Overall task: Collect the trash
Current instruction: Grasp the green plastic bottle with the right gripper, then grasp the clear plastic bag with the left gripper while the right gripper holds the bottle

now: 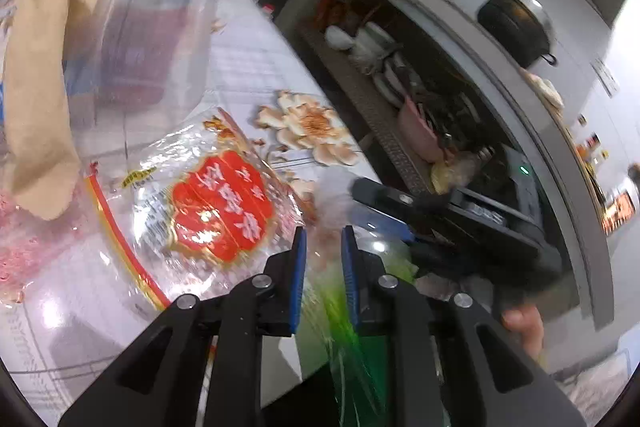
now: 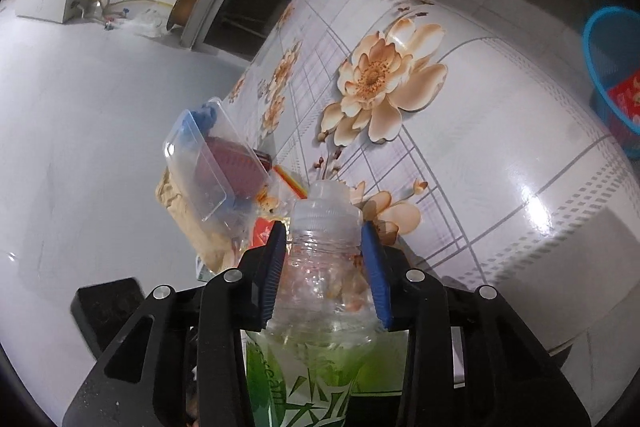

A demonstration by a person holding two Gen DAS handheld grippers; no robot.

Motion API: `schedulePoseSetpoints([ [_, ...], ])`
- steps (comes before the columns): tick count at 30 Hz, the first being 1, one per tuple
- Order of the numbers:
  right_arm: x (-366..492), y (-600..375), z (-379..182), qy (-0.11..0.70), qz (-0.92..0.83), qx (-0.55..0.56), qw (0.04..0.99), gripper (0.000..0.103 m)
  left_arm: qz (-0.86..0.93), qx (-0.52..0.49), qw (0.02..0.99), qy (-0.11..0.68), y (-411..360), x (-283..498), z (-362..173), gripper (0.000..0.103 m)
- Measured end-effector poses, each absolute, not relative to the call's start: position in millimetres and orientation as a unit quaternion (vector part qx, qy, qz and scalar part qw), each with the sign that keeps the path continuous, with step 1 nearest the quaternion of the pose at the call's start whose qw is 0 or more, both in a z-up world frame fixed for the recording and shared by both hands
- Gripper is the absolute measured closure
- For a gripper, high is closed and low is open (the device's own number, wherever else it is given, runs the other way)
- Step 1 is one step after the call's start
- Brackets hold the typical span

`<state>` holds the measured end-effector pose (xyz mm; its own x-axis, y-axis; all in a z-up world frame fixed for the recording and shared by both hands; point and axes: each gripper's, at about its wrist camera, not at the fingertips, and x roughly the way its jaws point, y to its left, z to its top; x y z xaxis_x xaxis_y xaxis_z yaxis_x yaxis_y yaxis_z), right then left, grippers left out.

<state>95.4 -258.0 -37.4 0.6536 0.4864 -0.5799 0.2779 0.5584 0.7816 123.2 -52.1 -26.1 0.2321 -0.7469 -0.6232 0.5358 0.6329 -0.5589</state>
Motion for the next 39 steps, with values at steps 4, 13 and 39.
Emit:
schedulePoseSetpoints([
  [4, 100.2, -252.5, -33.5, 0.414, 0.066, 0.446, 0.791, 0.067, -0.449, -0.078, 0.76, 0.463, -55.3, 101.9, -17.8, 0.065],
  [13, 101.8, -248.8, -27.4, 0.416, 0.066, 0.426, 0.801, 0.068, -0.461, -0.031, 0.731, 0.502, -83.5, 85.7, -34.9, 0.042],
  [39, 122.9, -284.9, -26.1, 0.413, 0.063, 0.436, 0.797, 0.028, -0.432, 0.008, 0.752, 0.499, -133.3, 118.6, -36.9, 0.041],
])
